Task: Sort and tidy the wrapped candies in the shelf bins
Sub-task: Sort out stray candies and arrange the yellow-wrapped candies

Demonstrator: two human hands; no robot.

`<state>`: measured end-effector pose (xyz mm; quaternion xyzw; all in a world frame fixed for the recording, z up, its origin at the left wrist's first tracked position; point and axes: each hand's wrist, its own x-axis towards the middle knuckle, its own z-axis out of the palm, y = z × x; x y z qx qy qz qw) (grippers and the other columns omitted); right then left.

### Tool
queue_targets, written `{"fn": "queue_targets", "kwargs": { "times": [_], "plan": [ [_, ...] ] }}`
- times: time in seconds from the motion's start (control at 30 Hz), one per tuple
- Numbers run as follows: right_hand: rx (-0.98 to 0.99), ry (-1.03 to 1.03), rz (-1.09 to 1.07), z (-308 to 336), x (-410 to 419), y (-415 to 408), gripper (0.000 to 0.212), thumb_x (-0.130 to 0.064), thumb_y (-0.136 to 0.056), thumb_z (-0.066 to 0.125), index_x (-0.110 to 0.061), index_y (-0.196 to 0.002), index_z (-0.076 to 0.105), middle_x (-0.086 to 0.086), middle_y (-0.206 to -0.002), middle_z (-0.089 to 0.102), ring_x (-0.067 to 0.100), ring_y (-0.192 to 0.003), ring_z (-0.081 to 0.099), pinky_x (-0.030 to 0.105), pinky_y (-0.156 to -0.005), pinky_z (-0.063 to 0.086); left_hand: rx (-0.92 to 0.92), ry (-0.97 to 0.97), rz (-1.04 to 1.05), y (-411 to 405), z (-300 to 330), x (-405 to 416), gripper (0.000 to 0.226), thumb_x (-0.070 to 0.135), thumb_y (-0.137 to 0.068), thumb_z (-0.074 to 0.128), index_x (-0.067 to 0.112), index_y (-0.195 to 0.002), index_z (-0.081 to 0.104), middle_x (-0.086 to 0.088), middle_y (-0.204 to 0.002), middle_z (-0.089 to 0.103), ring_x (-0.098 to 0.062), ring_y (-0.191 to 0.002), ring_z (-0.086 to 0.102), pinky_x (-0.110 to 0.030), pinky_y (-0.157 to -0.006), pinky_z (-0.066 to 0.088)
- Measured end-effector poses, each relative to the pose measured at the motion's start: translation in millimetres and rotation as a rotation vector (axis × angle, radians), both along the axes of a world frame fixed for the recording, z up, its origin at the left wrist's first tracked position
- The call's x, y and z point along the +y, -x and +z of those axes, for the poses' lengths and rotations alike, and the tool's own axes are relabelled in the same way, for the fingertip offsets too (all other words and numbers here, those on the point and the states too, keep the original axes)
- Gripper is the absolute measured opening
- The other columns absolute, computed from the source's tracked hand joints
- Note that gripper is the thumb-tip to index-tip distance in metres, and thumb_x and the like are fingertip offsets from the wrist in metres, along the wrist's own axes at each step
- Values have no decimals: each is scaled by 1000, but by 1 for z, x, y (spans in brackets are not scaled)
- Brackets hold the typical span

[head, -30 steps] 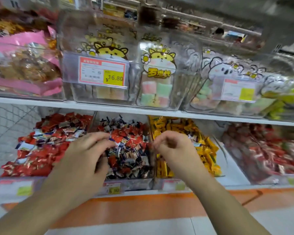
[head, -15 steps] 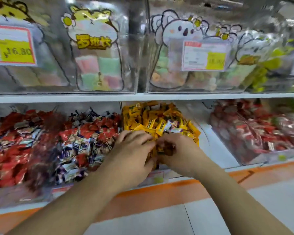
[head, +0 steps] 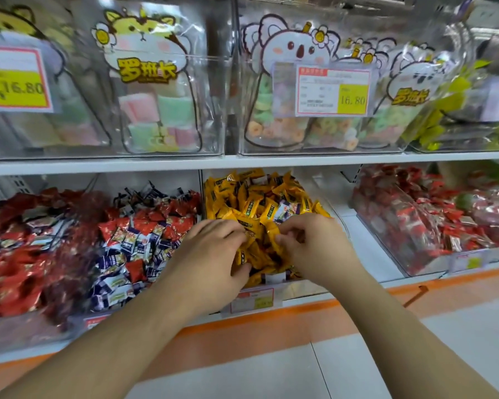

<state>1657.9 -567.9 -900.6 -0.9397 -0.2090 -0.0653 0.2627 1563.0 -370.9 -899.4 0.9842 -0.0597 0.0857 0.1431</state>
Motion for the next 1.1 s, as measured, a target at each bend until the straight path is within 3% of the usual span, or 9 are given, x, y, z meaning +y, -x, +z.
{"fn": "queue_targets", "kwargs": {
  "times": [0.1, 0.27, 0.37, 0.47, 0.57, 0.63, 0.73, 0.9, 1.1],
  "plan": [
    [74, -152, -83, 1, -2, -2, 20, -30, -94, 74, -14, -82, 72, 0, -71, 67, 7, -66, 61, 15, -50, 41, -10, -5, -15, 1, -3, 2, 53, 55, -100, 47, 35, -149, 45, 22, -150, 36, -9, -143, 22, -32, -124, 11],
    [87, -269, -193, 4, -7, -12, 23, -31, -97, 68, -21, -77, 65, -5, -57, 60, 11, -49, 54, 25, -47, 43, -15, -10, -29, -1, -8, 5, 49, 56, -101, 43, 38, -147, 47, 21, -150, 34, -11, -145, 23, -36, -126, 11],
    [-60, -130, -213, 1, -1, -19, 20, -33, -96, 67, -21, -81, 64, -4, -64, 63, 18, -62, 62, 34, -57, 53, -28, -14, -31, -2, -11, 5, 48, 56, -101, 42, 35, -143, 51, 19, -150, 36, -12, -145, 24, -37, -126, 11],
    [-196, 7, -174, -5, 9, -16, 12, -26, -92, 70, -24, -101, 63, -5, -81, 63, 23, -78, 60, 38, -65, 54, -40, -16, -33, -3, -14, 5, 46, 55, -101, 43, 33, -140, 55, 17, -149, 38, -13, -144, 25, -37, -126, 11],
    [-253, -8, 20, -7, 13, -12, 26, 0, -85, 64, -25, -91, 68, -5, -87, 57, 19, -76, 54, 36, -59, 48, -51, -14, -39, -4, -16, 5, 46, 55, -99, 45, 31, -136, 59, 16, -145, 42, -14, -141, 29, -37, -124, 15],
    [-165, 31, 128, -10, 16, -9, 33, 4, -85, 62, -26, -80, 76, -8, -91, 57, 15, -80, 56, 36, -62, 52, -50, -11, -40, -4, -16, 6, 46, 55, -98, 46, 30, -135, 60, 16, -144, 43, -14, -140, 31, -37, -124, 16],
    [-91, 87, 172, -16, 17, -7, 30, -3, -86, 62, -25, -83, 82, -9, -96, 59, 15, -88, 59, 36, -74, 55, -56, 5, -44, -4, -17, 6, 46, 54, -97, 48, 30, -134, 61, 17, -142, 45, -14, -139, 33, -38, -124, 17],
    [-119, 134, 157, -17, 23, -3, 9, -26, -82, 78, -29, -90, 82, -15, -91, 49, 14, -85, 58, 36, -78, 52, -55, 17, -37, -4, -19, 7, 45, 54, -97, 46, 32, -134, 59, 19, -142, 43, -14, -139, 31, -37, -124, 17],
    [-67, 132, 127, -18, 26, -6, 12, -31, -80, 85, -34, -91, 81, -15, -92, 48, 14, -88, 56, 38, -80, 52, -69, 22, -37, -5, -20, 7, 45, 54, -98, 46, 33, -136, 58, 19, -143, 42, -12, -139, 29, -35, -123, 14]
  ]
}}
